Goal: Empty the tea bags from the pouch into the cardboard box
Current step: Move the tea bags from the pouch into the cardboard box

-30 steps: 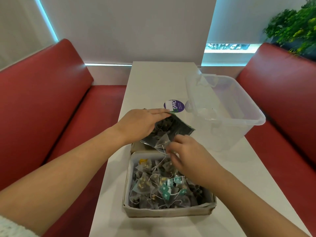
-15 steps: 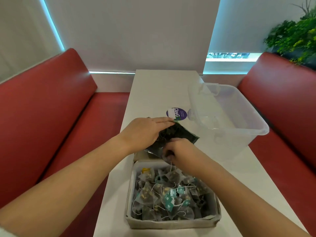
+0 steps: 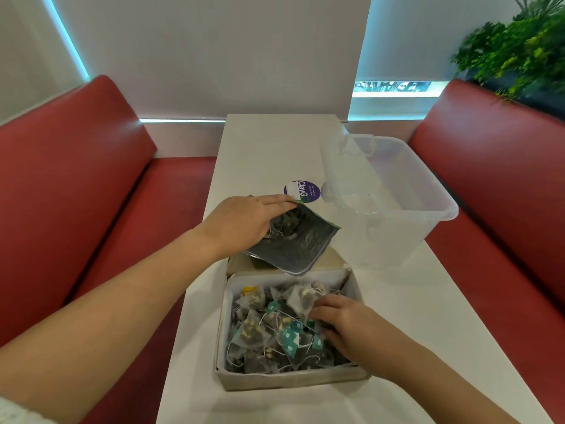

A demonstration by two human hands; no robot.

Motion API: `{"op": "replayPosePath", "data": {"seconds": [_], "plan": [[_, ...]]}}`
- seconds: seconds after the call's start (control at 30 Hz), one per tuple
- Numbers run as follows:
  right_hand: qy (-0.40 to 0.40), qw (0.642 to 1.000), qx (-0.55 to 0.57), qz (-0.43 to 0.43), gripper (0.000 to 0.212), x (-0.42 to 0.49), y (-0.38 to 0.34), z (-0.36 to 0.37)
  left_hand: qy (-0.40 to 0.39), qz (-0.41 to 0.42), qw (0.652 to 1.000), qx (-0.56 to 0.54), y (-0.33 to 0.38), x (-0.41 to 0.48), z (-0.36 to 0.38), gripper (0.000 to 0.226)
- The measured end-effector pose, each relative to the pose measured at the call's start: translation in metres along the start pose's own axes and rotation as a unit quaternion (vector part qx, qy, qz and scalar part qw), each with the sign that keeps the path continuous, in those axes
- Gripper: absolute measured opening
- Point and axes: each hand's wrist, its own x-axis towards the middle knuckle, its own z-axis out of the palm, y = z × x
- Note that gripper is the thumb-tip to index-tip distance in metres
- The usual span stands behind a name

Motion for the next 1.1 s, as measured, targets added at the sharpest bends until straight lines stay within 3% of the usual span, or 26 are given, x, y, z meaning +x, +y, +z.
{"op": "replayPosePath", "data": {"seconds": [0.17,0.27,0.33,0.43,0.6,0.73,0.8,0.9,1.1], "plan": [[0.019,0.996,-0.085,-0.028,0.027,0.0,-0.004,-0.02,0.004,0.0,1.0,0.003,0.001,-0.002,-0.002,0.053],[0.086,0.994,-0.064,-0.018,0.02,0.006,-0.007,-0.029,0.004,0.0,1.0,0.0,0.002,-0.002,-0.001,0.053],[0.105,0.992,-0.07,-0.03,0.032,0.015,-0.01,-0.024,0.003,0.001,1.0,0.0,0.002,-0.003,-0.001,0.053],[0.058,0.99,-0.112,-0.063,0.049,0.029,-0.015,-0.009,0.003,-0.003,1.0,0.0,0.001,-0.002,-0.003,0.054],[0.066,0.991,-0.089,-0.076,0.025,0.039,-0.018,-0.02,0.002,-0.01,1.0,-0.004,-0.003,-0.002,-0.006,0.054],[0.127,0.982,-0.133,-0.049,0.041,0.05,-0.016,-0.028,0.007,-0.006,1.0,-0.005,-0.007,-0.002,-0.01,0.055],[0.101,0.977,-0.184,-0.025,0.05,0.056,-0.017,-0.027,0.008,-0.005,1.0,-0.004,-0.006,-0.001,-0.013,0.055],[0.046,0.967,-0.25,-0.014,0.044,0.059,-0.018,-0.027,0.016,-0.013,1.0,-0.001,-0.012,0.0,-0.017,0.055],[0.045,0.965,-0.258,-0.004,0.044,0.056,-0.022,-0.038,0.013,-0.033,0.999,-0.001,-0.02,0.004,-0.023,0.057]]}}
